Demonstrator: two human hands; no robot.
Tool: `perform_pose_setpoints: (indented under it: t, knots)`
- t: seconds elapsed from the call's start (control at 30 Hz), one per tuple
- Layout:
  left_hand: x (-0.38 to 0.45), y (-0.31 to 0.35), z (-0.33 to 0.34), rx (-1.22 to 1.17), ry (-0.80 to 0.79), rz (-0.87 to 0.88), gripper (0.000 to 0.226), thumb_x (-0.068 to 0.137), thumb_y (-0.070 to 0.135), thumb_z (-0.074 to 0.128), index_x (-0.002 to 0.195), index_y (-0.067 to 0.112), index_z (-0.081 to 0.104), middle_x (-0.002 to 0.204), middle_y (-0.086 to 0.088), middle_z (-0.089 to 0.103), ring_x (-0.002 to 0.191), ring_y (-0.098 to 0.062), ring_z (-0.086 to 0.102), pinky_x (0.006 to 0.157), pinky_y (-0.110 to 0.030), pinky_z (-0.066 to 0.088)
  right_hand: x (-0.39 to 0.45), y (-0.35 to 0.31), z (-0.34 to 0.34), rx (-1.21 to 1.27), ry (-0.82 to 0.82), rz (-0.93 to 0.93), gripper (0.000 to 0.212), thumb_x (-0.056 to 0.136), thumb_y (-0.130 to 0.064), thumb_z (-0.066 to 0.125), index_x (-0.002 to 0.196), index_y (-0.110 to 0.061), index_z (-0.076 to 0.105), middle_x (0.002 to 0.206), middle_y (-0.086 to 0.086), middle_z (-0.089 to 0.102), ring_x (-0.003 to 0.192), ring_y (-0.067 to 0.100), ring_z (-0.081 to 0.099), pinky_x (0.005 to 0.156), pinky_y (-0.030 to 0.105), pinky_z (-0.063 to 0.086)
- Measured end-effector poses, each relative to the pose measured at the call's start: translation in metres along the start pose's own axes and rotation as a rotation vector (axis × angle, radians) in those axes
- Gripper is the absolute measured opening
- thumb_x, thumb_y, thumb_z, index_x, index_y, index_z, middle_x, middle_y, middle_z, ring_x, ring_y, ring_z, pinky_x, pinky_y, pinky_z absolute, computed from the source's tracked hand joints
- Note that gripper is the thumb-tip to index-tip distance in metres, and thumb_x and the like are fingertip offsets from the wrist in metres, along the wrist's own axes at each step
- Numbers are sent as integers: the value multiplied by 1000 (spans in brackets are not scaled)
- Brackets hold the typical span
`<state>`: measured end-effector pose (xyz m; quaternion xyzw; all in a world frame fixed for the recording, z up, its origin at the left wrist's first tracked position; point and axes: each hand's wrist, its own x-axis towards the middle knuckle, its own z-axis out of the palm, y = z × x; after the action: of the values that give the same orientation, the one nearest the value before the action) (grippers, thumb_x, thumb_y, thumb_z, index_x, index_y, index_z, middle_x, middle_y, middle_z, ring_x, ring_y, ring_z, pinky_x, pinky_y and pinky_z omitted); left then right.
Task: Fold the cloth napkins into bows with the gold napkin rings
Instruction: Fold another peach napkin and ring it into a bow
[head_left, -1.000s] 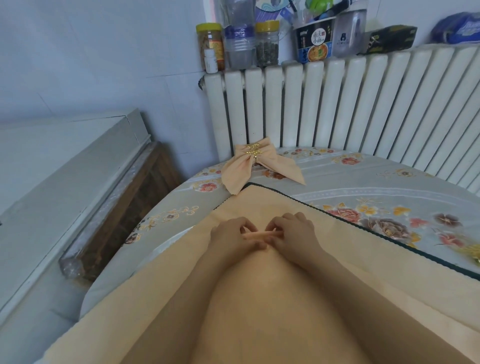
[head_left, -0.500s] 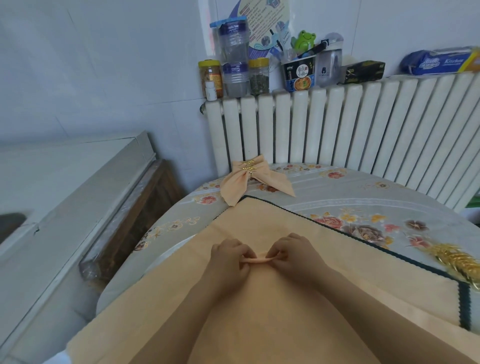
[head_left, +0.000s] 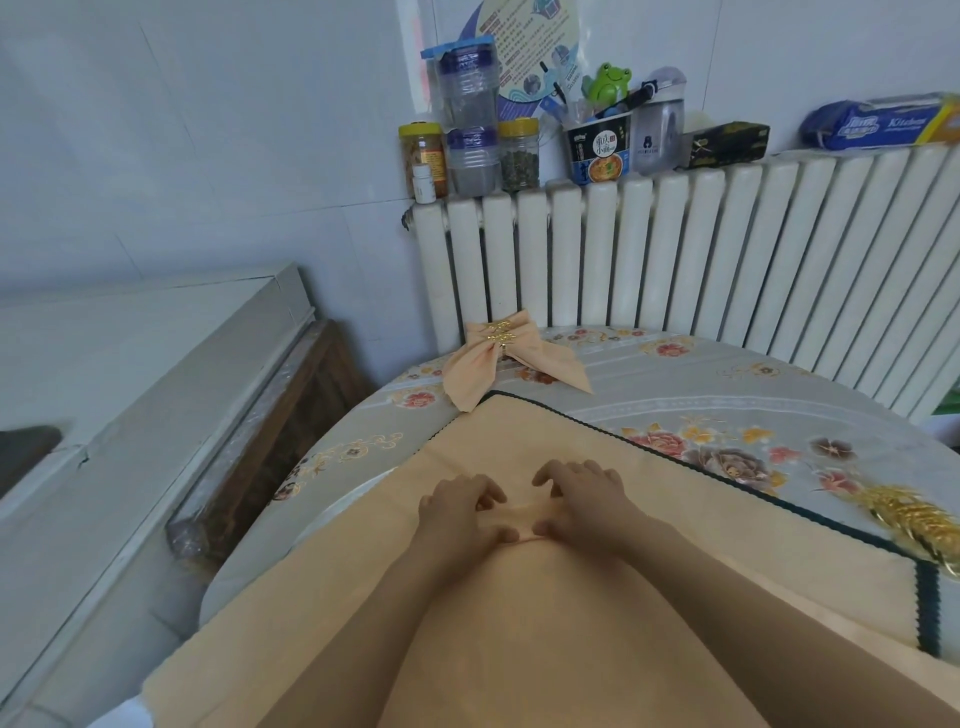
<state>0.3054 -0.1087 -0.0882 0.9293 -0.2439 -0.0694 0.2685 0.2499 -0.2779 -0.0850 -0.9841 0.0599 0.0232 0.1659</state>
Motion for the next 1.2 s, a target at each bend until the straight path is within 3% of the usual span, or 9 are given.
perform_pose_setpoints:
  t: [0.1, 0.2, 0.3, 0.37, 0.63, 0.73, 0.97, 1.07, 1.2]
  knots:
    - [2, 5, -7, 83, -69, 9, 36, 74, 38, 72, 108, 34, 60, 90, 13, 53, 99, -10, 49, 86, -29, 28, 1, -3, -2, -122, 8, -55, 36, 85, -42, 59, 119, -28, 56, 118, -3, 55, 116, 17, 42, 94, 32, 26]
    - [-6, 10, -9, 201, 13, 140, 15, 79, 35, 66, 93, 29, 70, 84, 9, 52, 94, -11, 48, 77, -28, 22, -7, -5, 1, -118, 228, -172, 21, 80, -37, 63, 95, -22, 68, 98, -1, 59, 97, 20, 52, 80, 32, 32]
    - [-20, 7, -5, 250, 101, 260, 14, 83, 25, 59, 92, 25, 70, 90, 6, 56, 98, -13, 49, 73, -27, 19, -23, 0, 5, -74, 401, -298, 9, 55, -30, 63, 59, -23, 59, 64, -6, 57, 59, 19, 56, 50, 25, 37]
    - [-29, 3, -2, 195, 118, 317, 14, 80, 18, 60, 89, 23, 70, 90, 5, 59, 95, -16, 52, 71, -27, 19, -33, 1, 5, -59, 381, -339, 12, 50, -29, 64, 57, -24, 55, 58, -11, 55, 53, 15, 53, 47, 18, 37]
    - [-59, -2, -10, 95, -165, 291, 32, 75, 25, 50, 104, 24, 64, 99, 7, 51, 101, -11, 47, 90, -24, 39, -62, 7, 2, 99, 126, -230, 25, 88, -40, 60, 92, -18, 71, 95, -5, 62, 93, 14, 52, 78, 26, 40]
    - [-61, 2, -10, 64, -132, 233, 18, 88, 26, 56, 99, 18, 67, 95, 6, 50, 97, -11, 48, 84, -21, 38, -61, 9, 1, 160, 113, -126, 27, 87, -38, 62, 87, -13, 71, 81, -13, 48, 85, 14, 49, 71, 25, 36]
    - [-52, 13, -3, 219, -94, 70, 30, 79, 37, 70, 105, 27, 60, 114, 7, 53, 113, -13, 43, 94, -28, 27, -57, 2, 3, -35, 13, 23, 45, 83, -41, 63, 125, -30, 50, 126, -4, 50, 123, 18, 38, 100, 33, 26]
    - [-49, 18, -9, 204, -131, 18, 40, 81, 37, 68, 116, 25, 54, 113, 3, 55, 112, -16, 46, 96, -29, 27, -56, -3, -2, -89, 35, 0, 34, 84, -37, 61, 117, -27, 59, 120, -1, 52, 119, 19, 41, 96, 32, 25]
    - [-58, 24, -12, 379, -76, 165, 23, 84, 35, 61, 102, 22, 64, 106, 1, 59, 106, -18, 50, 86, -28, 29, -68, -6, 1, -139, 197, -91, 23, 84, -30, 61, 105, -21, 64, 112, -1, 53, 111, 19, 44, 89, 31, 26]
